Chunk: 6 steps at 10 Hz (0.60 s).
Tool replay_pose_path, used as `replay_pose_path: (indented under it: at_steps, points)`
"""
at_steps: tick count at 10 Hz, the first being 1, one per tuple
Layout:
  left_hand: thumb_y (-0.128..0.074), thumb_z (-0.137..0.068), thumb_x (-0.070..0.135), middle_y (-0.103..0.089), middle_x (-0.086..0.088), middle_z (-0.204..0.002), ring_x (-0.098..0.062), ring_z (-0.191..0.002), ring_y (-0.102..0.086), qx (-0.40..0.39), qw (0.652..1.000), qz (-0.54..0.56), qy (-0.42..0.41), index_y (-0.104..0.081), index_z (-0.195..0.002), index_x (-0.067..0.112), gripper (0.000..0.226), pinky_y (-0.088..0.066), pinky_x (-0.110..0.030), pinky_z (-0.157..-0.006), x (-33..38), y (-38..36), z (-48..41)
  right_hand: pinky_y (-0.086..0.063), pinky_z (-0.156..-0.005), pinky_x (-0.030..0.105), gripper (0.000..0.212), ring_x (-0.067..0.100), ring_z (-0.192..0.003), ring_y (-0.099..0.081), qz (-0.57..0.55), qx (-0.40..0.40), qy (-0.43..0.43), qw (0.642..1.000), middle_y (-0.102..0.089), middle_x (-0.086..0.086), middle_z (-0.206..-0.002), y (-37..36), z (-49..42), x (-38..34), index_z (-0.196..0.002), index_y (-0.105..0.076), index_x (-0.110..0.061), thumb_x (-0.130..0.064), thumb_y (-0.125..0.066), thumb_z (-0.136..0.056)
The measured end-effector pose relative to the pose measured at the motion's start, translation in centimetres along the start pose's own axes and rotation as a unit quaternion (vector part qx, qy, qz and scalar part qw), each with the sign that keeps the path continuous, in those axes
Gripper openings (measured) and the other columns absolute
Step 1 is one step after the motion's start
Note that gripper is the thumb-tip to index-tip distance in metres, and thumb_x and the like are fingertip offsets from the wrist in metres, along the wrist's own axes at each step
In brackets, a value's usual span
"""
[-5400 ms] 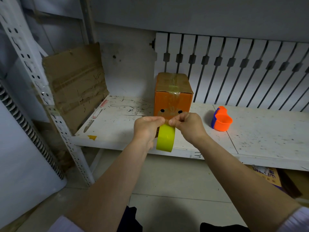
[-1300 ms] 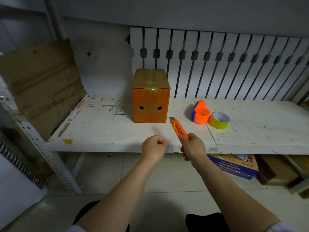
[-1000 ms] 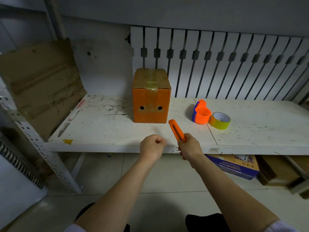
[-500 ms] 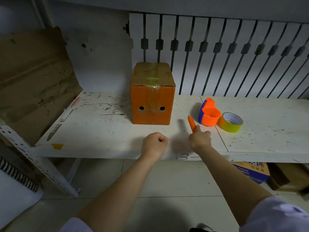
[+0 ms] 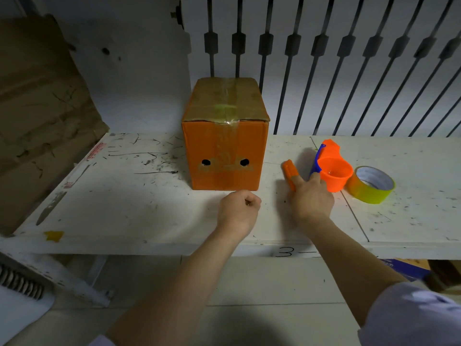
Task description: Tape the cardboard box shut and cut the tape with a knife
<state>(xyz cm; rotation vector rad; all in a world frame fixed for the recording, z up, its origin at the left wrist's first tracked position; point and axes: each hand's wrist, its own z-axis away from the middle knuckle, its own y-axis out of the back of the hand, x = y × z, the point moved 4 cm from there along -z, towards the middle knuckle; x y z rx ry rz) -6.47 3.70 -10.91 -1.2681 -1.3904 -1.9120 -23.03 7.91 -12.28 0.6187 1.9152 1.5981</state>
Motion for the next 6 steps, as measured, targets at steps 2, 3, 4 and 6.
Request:
replay_pose_path:
  at_steps: [2,3,4,6]
  points:
    - [-0.054,-0.09,0.016,-0.07,-0.003,-0.11,-0.02,-0.102,-0.061,-0.011,1.0,0.005,-0.002,-0.069,-0.095,0.013,0.016,-0.052,-0.033,-0.09,-0.3,-0.8,-0.8,-0.04,-0.059,0.033,0.048,0.027,-0.097,-0.052,0.107,-0.015,0.034,0.994,-0.049,0.011,-0.103,-0.4,-1.7,-0.4,-0.129,-0.05,-0.022,-0.014,-0.06,-0.083]
    - [-0.054,-0.09,0.015,-0.07,-0.003,-0.11,-0.02,-0.102,-0.061,-0.015,1.0,0.008,0.0,-0.069,-0.095,0.013,0.016,-0.053,-0.034,-0.09,-0.5,-0.9,-1.0,-0.04,-0.056,0.032,0.047,0.026,-0.096,-0.052,0.13,-0.008,0.038,0.991,-0.052,0.011,-0.101,-0.4,-2.3,-0.6,-0.128,-0.05,-0.021,-0.009,-0.058,-0.083]
    - [-0.054,-0.09,0.015,-0.069,-0.003,-0.111,-0.02,-0.103,-0.061,-0.017,1.0,0.006,0.0,-0.069,-0.095,0.013,0.016,-0.052,-0.035,-0.091,-0.5,-0.9,-1.0,-0.042,-0.057,0.033,0.051,0.027,-0.096,-0.053,0.128,-0.005,0.043,0.991,-0.052,0.011,-0.102,-0.4,-2.5,-0.7,-0.132,-0.045,-0.022,-0.006,-0.054,-0.085]
    - [-0.053,-0.091,0.018,-0.068,-0.005,-0.115,-0.023,-0.108,-0.06,-0.02,1.0,0.004,0.006,-0.068,-0.102,0.012,0.019,-0.052,-0.037,-0.093,-0.2,-0.6,-0.8,-0.041,-0.058,0.033,0.063,0.028,-0.092,-0.055,0.083,0.023,0.05,0.995,-0.048,0.016,-0.107,0.8,-1.4,-0.7,-0.144,-0.025,-0.027,-0.012,-0.052,-0.089]
